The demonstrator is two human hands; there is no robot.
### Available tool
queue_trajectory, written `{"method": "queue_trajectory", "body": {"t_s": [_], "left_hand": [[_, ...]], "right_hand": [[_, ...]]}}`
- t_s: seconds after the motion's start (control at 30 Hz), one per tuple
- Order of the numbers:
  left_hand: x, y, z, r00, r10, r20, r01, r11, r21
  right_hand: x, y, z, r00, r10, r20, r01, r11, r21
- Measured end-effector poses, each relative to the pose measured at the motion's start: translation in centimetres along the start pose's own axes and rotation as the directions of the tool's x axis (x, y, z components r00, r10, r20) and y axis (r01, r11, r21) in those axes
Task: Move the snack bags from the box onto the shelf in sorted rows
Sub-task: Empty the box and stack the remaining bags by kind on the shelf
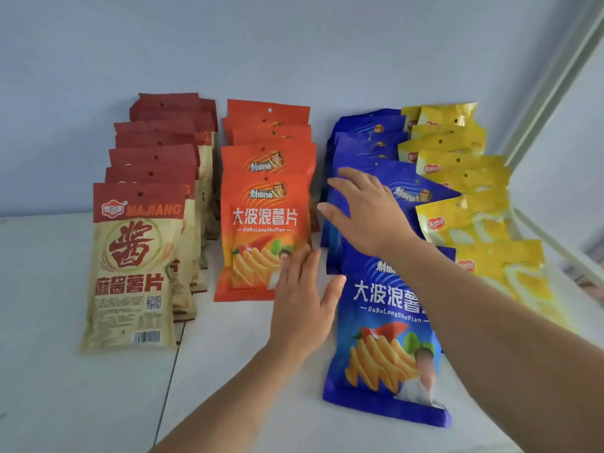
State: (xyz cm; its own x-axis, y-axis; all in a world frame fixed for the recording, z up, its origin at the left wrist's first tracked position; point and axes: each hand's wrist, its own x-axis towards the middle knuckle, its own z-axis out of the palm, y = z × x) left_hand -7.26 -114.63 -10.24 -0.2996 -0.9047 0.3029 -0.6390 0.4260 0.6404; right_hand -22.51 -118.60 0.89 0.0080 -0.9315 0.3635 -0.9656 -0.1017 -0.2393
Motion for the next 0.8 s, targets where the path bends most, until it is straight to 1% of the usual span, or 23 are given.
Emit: {"method": "queue_trajectory", "body": {"t_s": [0.03, 0.1, 0.17, 0.23, 0.3, 0.37, 0.43, 0.47, 0.53, 0.6, 0.7, 0.8], "left_hand": [[-0.4, 0.5, 0.3, 0.998, -0.036, 0.044, 0.041, 0.993, -0.110], [-1.0, 1.4, 0.7, 0.989, -0.090, 0.119, 0.124, 0.942, -0.313], [-1.2, 2.0, 0.9, 0.978, -0.124, 0.167, 0.190, 0.858, -0.477], [-0.9, 1.9, 1.6, 0.976, -0.134, 0.173, 0.210, 0.789, -0.578], [0.1, 1.4, 2.4, 0.969, -0.151, 0.195, 0.242, 0.739, -0.629], [1.1, 1.5, 3.0, 0.953, -0.200, 0.226, 0.299, 0.723, -0.622], [1.6, 2.3, 3.4, 0.942, -0.244, 0.232, 0.336, 0.709, -0.620], [1.7, 2.8, 3.6, 0.938, -0.265, 0.224, 0.347, 0.707, -0.616], [1.6, 3.4, 4.1, 0.933, -0.313, 0.176, 0.356, 0.740, -0.571], [1.7, 3.6, 4.8, 0.926, -0.356, 0.128, 0.368, 0.766, -0.528], [2.1, 3.5, 5.6, 0.918, -0.392, 0.068, 0.375, 0.797, -0.474], [2.5, 3.6, 6.0, 0.913, -0.408, 0.035, 0.373, 0.795, -0.478]], "right_hand": [[-1.9, 0.2, -0.3, 0.998, 0.063, -0.015, -0.063, 0.998, 0.030], [-5.9, 0.6, -0.7, 0.973, 0.219, -0.073, -0.209, 0.970, 0.125], [-10.0, 0.8, -1.0, 0.914, 0.384, -0.133, -0.346, 0.907, 0.242], [-14.0, 0.8, -0.9, 0.837, 0.529, -0.137, -0.458, 0.816, 0.353], [-17.4, 0.5, -0.4, 0.763, 0.635, -0.123, -0.536, 0.727, 0.430], [-20.2, 0.1, 0.2, 0.692, 0.712, -0.117, -0.626, 0.674, 0.393], [-21.9, -0.4, 1.1, 0.644, 0.764, -0.034, -0.711, 0.614, 0.342], [-22.3, -0.6, 1.5, 0.636, 0.772, 0.015, -0.732, 0.596, 0.330], [-22.3, -0.6, 2.3, 0.653, 0.755, 0.060, -0.731, 0.608, 0.311], [-21.7, -0.2, 2.7, 0.673, 0.737, 0.057, -0.712, 0.626, 0.318], [-20.6, 1.2, 2.5, 0.674, 0.736, 0.069, -0.707, 0.615, 0.349], [-19.9, 2.8, 2.2, 0.682, 0.726, 0.083, -0.688, 0.600, 0.408]]}}
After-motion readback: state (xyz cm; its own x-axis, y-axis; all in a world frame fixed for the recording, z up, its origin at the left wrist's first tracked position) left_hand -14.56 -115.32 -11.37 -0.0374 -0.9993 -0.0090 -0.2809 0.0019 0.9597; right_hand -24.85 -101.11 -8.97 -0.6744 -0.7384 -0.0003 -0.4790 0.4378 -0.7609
